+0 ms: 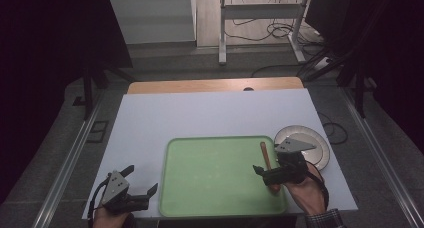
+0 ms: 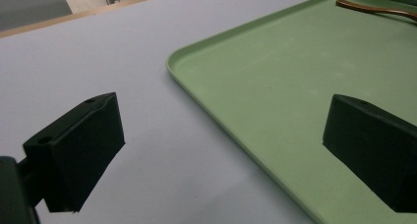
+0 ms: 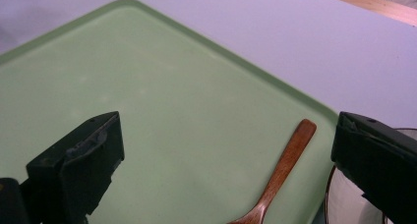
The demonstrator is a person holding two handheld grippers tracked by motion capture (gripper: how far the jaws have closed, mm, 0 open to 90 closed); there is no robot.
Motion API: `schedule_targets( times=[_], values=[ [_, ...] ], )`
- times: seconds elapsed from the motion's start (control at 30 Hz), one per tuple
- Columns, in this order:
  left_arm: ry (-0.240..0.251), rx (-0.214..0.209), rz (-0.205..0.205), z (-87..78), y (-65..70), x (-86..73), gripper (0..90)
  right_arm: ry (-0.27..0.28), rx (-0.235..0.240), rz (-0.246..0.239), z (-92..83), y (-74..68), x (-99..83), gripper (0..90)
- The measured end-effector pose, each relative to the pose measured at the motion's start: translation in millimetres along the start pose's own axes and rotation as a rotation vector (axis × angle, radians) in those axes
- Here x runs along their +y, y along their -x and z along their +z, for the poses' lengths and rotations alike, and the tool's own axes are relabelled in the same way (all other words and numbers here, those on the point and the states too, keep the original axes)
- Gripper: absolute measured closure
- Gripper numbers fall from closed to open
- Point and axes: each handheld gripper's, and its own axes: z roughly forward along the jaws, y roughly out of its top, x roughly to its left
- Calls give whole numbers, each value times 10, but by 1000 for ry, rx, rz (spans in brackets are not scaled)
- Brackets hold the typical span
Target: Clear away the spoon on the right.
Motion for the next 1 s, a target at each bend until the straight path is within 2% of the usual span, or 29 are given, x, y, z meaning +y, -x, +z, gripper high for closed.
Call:
schedule_targets(
  times=[0.4,0.63,1.0],
  values=[
    [-2,0,0,2,0,0,21,14,-10,20,-88,-3,-158,0],
    [-3,1,3,3,3,1,22,38,-38,27,-184,8,-256,0],
    [-1,2,-1,2,1,0,22,44,-68,37,-309,21,-358,0]
  ],
)
